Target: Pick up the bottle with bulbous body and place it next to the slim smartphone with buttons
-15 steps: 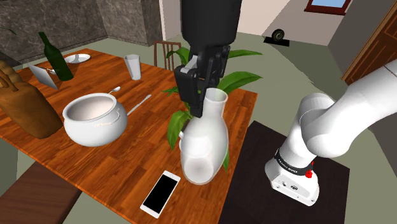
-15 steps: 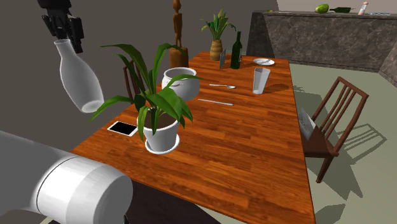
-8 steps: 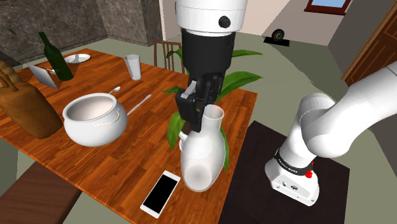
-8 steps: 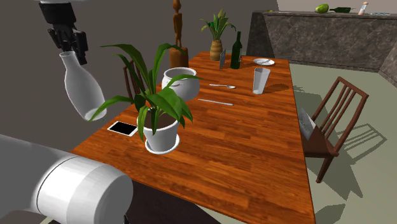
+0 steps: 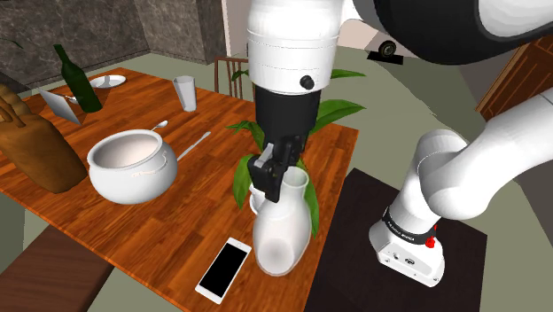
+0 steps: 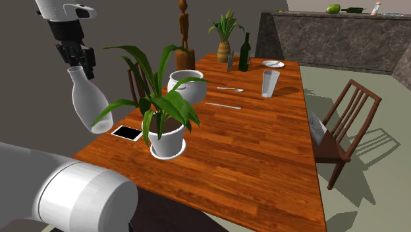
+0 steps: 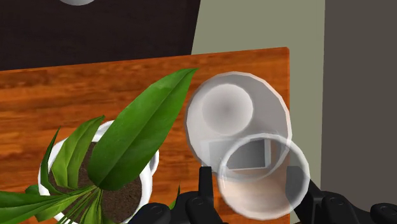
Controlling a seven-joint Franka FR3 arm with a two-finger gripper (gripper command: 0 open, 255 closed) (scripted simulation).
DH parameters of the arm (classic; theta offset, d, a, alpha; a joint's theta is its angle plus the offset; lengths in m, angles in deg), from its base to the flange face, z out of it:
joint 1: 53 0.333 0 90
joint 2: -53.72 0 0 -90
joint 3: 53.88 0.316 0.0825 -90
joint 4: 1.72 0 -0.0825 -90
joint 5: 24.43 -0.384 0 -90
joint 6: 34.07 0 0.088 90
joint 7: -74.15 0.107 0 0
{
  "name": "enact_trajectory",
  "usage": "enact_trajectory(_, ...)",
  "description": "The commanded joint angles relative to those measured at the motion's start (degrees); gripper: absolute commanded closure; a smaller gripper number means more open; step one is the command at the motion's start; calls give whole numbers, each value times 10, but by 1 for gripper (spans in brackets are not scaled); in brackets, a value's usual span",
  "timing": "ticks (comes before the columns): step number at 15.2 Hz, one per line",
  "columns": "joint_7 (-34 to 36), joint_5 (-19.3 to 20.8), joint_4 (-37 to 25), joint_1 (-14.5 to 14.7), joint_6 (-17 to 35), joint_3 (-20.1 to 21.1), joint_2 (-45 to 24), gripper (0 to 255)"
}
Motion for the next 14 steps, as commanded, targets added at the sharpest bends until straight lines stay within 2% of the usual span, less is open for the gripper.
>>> enact_trajectory(1,-2,-3,17,1,15,2,2,255)
enact_trajectory(14,-8,-19,112,8,114,25,0,255)
